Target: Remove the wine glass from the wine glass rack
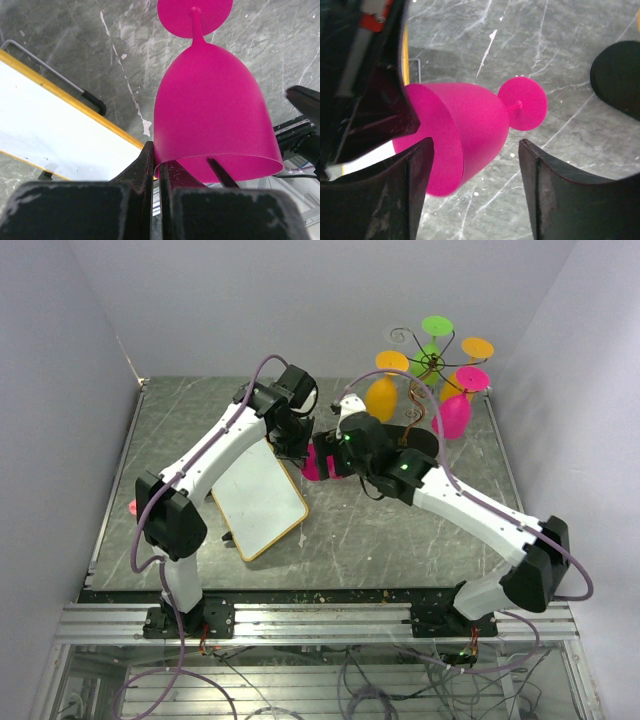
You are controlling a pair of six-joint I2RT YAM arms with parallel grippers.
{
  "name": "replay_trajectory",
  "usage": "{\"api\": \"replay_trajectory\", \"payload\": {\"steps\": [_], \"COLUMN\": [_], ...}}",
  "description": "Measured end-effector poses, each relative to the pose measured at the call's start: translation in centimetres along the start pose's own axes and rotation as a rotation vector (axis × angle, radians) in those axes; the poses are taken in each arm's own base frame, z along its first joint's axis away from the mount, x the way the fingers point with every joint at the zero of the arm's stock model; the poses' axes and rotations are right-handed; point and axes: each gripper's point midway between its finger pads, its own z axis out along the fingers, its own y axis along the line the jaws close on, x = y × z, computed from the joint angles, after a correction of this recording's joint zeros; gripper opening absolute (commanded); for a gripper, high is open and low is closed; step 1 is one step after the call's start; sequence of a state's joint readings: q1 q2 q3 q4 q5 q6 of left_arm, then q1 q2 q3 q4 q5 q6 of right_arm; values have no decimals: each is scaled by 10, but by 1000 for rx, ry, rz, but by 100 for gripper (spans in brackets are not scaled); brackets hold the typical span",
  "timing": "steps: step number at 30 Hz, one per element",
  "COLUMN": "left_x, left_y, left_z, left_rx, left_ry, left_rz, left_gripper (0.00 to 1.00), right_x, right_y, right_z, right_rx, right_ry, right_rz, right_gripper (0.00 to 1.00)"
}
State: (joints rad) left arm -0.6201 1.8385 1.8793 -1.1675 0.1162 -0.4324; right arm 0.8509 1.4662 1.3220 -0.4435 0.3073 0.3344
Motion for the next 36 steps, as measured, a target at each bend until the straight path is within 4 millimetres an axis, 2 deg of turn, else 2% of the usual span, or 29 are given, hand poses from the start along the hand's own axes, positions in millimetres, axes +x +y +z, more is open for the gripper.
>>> {"api": "replay_trajectory", "payload": {"steps": [3,6,7,8,11,14,19,25,28,31,36], "left_x": [4,7,8,9,11,9,0,-12,-17,-23,-28], "left_y": [1,2,2,1,-9,-10,-4,8,18,26,36], "left_z": [-2,-5,-6,-8,-17,-27,-59,-121,-146,-158,-165], "left_rx": [2,3,4,11,45,57,75,93,80,60,23], "left_ry": [-4,-9,-8,-8,-25,-59,-178,-401,-506,-573,-635], "left_rz": [-7,-12,-15,-19,-13,-4,-11,-28,-46,-61,-76], "left_gripper": [10,15,21,28,47,55,60,64,65,66,69], "right_x": [8,8,7,8,16,22,30,51,67,85,112], "right_y": [0,-1,-3,-5,-14,-13,-13,-10,-3,12,32], "right_z": [11,12,12,11,13,11,-6,-42,-56,-67,-80], "right_rx": [54,96,111,125,171,171,136,33,-15,-61,-115], "right_ry": [23,22,19,20,51,82,161,296,368,426,485], "right_rz": [-5,4,6,5,-3,3,-18,-113,-165,-224,-294], "right_gripper": [35,10,3,0,0,0,0,0,0,0,0]}}
